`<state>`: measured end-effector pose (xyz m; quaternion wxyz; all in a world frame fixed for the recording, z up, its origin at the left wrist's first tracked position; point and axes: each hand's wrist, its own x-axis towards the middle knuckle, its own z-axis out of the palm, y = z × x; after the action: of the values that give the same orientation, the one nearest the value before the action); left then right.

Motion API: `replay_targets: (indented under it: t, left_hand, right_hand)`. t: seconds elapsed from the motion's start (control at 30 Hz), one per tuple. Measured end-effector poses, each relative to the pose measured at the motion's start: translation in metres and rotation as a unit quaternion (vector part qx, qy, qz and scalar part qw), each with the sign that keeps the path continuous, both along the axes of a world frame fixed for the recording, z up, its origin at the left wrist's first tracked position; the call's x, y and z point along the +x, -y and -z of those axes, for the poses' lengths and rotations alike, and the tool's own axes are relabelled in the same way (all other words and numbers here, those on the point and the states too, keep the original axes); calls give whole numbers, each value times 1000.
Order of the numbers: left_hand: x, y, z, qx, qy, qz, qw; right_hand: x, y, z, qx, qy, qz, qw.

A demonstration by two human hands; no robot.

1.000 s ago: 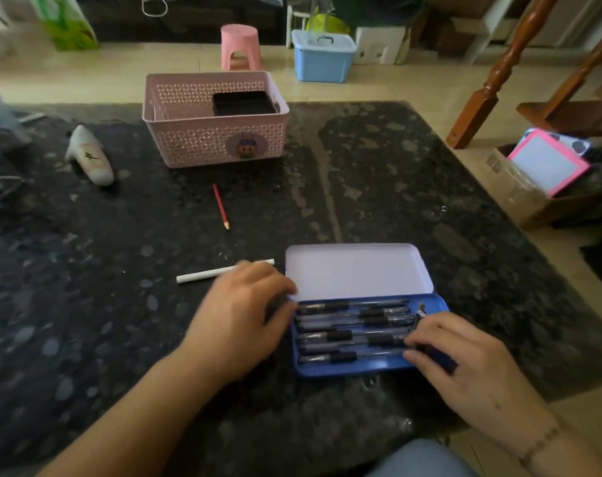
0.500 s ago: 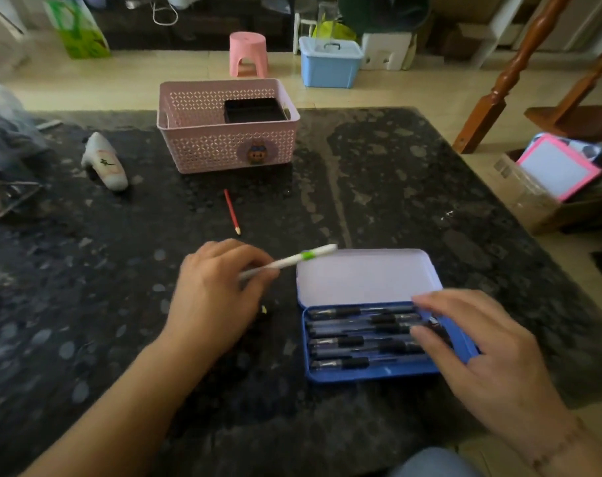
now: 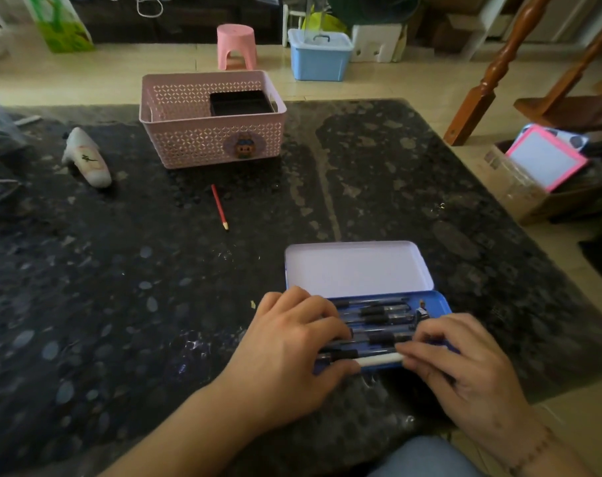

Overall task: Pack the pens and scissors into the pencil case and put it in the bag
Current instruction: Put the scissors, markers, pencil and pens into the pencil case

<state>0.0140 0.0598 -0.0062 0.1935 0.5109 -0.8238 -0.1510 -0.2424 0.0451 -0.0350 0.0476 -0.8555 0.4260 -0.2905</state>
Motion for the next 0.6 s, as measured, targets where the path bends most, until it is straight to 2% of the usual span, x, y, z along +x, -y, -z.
replay_targets:
  t: [0.2,0.33,0.4,0.6]
  left_hand:
    - [7,4,4,6,34,24,999]
    - [10,7,8,38,71,37,996]
    - [12,7,11,56,84,35,994]
    - [7,3,18,60,109,68,990]
  right_hand:
    - [5,-4,7,45,35,4,998]
    - [-3,-9,2,30,41,85,995]
    - [-4,-12,-2,55,37,127,990]
    - [19,-20,-6,95,30,96,990]
